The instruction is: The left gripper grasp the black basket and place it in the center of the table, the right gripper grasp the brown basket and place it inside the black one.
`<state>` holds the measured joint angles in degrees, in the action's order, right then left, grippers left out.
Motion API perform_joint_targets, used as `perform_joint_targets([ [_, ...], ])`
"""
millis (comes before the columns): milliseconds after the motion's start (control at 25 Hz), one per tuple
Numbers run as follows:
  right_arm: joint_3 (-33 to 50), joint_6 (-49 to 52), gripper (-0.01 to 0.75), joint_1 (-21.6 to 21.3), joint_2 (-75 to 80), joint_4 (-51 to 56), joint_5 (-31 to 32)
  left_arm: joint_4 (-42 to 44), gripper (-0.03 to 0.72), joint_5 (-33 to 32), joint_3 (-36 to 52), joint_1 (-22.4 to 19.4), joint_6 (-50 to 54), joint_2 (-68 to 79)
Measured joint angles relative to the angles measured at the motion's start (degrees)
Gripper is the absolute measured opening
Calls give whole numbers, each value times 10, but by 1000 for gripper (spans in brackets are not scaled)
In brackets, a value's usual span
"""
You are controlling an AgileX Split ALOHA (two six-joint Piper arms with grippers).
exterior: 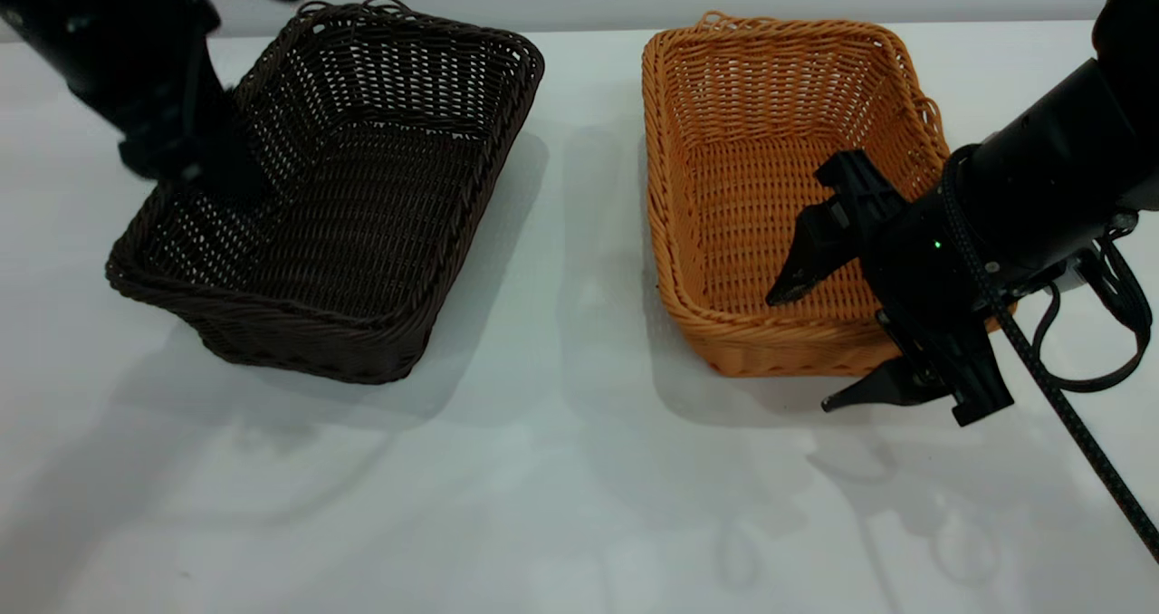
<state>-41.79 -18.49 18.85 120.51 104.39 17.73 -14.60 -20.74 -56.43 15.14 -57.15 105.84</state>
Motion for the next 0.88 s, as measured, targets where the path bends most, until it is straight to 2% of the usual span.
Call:
perform_joint_targets([
  [80, 0, 0, 555, 0, 0, 0, 0, 1, 423, 19, -1, -11, 50, 0],
  [240, 0, -1, 555, 0, 0, 0, 1, 2, 423, 57, -1, -60, 185, 0],
  [400, 0, -6, 555, 0, 0, 0, 1, 2, 423, 83, -1, -110, 244, 7],
  [600, 0, -11, 555, 0, 0, 0, 1, 2, 423, 109, -1, -117, 253, 53],
  [880, 0, -13, 555, 0, 0, 0, 1, -1, 423, 191, -2, -117, 267, 107],
])
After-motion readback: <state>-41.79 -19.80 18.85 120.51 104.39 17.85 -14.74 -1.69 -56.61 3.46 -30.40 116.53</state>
